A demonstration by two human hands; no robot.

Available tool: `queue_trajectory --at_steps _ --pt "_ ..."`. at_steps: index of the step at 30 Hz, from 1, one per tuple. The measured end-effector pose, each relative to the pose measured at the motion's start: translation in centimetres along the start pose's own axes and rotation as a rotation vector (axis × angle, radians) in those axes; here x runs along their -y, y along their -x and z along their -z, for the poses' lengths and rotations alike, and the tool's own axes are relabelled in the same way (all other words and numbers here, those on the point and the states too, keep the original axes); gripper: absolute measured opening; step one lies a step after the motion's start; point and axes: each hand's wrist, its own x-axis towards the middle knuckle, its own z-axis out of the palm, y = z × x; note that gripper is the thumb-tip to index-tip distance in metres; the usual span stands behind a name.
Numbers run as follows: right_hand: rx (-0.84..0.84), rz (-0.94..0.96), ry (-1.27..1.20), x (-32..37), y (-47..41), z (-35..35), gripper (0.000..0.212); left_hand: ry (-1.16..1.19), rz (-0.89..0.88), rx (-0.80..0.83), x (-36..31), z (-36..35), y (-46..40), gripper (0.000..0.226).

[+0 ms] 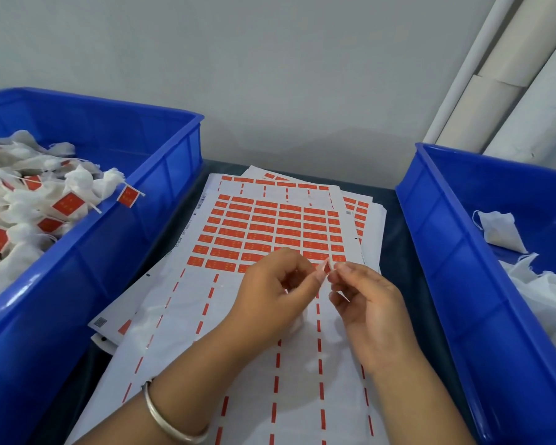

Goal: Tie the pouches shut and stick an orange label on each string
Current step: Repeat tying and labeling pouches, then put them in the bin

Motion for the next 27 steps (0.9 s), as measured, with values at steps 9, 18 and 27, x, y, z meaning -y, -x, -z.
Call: queue_trajectory --at_steps 9,18,27 --pt "0.073 0.065 0.033 0.15 0.22 -0.41 0.022 0.450 0.208 -0.027 -0.51 0.47 -0.62 0.034" --pt "0.109 0.106 0.101 -0.11 0.21 -0.40 0.028 0.386 0.241 0.064 -0.33 0.51 -0.87 0.023" --pt "0.051 0.168 0.191 -0.59 0.13 -0.51 0.035 0.362 0.262 0.089 -0.11 0.98 -1.08 0.016"
